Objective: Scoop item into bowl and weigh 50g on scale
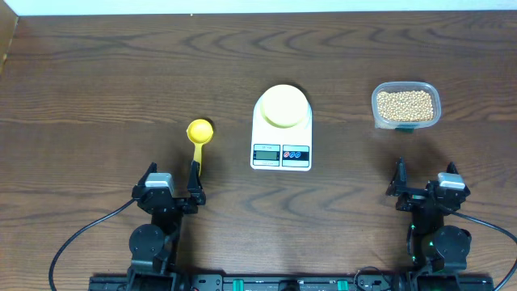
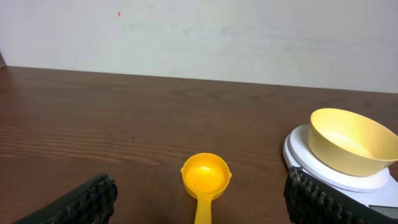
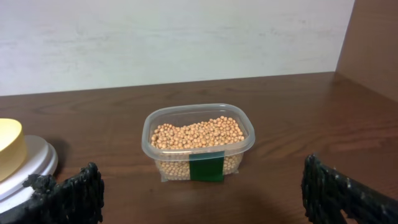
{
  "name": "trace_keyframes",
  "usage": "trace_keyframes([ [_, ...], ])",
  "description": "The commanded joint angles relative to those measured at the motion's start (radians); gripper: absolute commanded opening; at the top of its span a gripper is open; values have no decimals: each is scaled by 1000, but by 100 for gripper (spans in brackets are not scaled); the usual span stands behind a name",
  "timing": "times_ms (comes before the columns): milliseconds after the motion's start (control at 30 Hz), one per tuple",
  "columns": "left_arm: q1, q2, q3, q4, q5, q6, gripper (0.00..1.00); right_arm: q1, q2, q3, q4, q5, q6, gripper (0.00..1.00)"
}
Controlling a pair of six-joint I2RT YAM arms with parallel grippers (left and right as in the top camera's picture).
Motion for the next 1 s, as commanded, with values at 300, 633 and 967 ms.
trace_keyframes([
  [300,3,5,27,-88,5,-37,88,9,-5,-2,-4,-2,-11,99],
  [633,3,144,200,-224,8,-52,88,9,-5,-2,-4,-2,-11,99],
  [967,3,431,467,-354,8,-52,89,9,-5,-2,-4,-2,-11,99],
])
